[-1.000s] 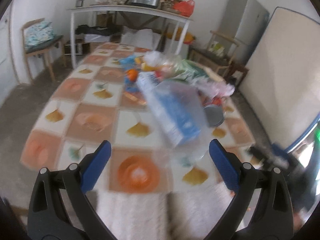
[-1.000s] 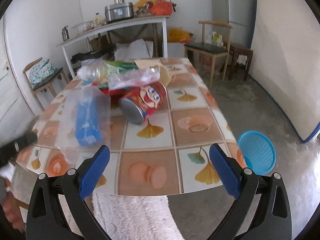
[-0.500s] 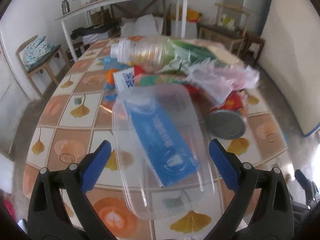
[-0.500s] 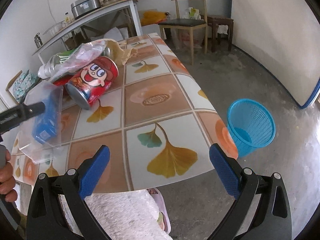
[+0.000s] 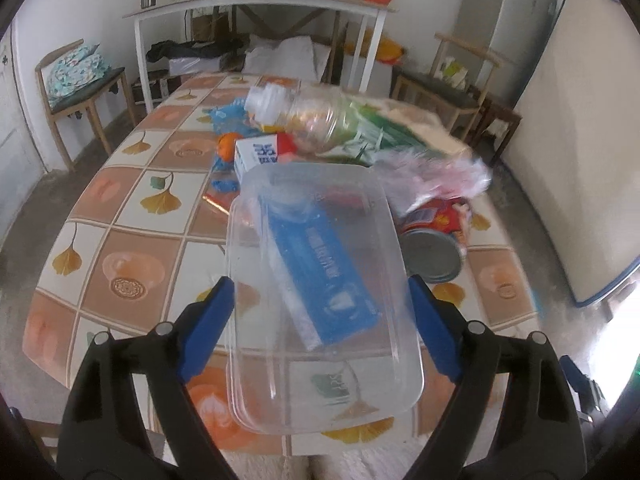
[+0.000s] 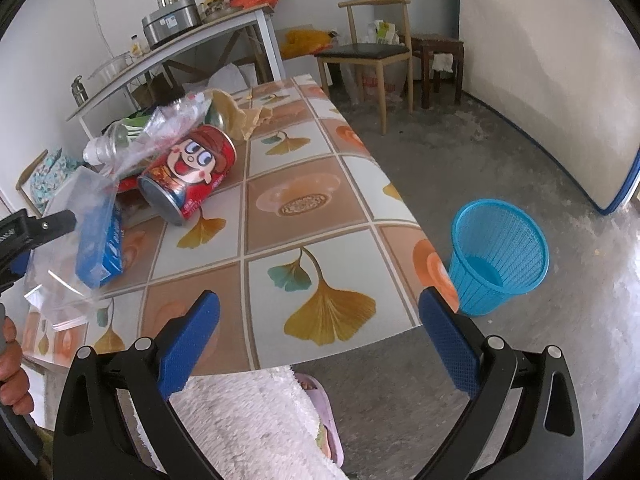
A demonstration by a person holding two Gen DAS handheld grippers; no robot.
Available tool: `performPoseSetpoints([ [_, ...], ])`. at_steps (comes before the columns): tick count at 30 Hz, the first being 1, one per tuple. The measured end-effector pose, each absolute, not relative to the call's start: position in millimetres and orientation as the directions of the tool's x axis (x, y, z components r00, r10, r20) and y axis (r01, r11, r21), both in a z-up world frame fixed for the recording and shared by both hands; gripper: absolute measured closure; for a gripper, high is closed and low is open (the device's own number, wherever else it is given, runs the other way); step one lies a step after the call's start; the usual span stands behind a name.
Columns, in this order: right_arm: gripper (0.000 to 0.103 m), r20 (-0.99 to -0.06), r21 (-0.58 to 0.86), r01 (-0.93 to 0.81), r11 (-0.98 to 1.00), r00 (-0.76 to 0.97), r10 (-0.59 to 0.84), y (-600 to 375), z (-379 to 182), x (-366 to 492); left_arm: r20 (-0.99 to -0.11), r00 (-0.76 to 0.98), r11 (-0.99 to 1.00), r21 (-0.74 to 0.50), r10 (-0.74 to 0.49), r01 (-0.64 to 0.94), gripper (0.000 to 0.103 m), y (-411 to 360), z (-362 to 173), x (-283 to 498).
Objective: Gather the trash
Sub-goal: 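Grasp the clear plastic box with the left tool while the right tool reaches the plastic bag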
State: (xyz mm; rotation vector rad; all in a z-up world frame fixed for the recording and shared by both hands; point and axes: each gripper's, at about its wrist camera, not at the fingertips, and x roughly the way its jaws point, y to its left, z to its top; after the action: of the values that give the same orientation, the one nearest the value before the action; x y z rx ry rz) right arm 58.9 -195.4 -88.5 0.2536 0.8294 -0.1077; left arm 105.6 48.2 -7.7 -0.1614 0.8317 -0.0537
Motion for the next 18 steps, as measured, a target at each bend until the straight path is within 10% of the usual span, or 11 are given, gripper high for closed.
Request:
performPoseSetpoints([
  [12,0.006,-0.661,0.138,0.116,0.983,0.75,0.004,-182.1,-43.7,55.8,-0.581,0.777,0.953,-0.294,-0.242,0.078,0.021,91.9,19.1,53.9],
  [18,0.006,-0.639,0.336,-0.078,0.938,0.713,0.288,-170.8,-14.9,113.4,-0.6,0.778,0.951,-0.308,-0.183,-0.014,0.021,130.0,8.6,47.6],
])
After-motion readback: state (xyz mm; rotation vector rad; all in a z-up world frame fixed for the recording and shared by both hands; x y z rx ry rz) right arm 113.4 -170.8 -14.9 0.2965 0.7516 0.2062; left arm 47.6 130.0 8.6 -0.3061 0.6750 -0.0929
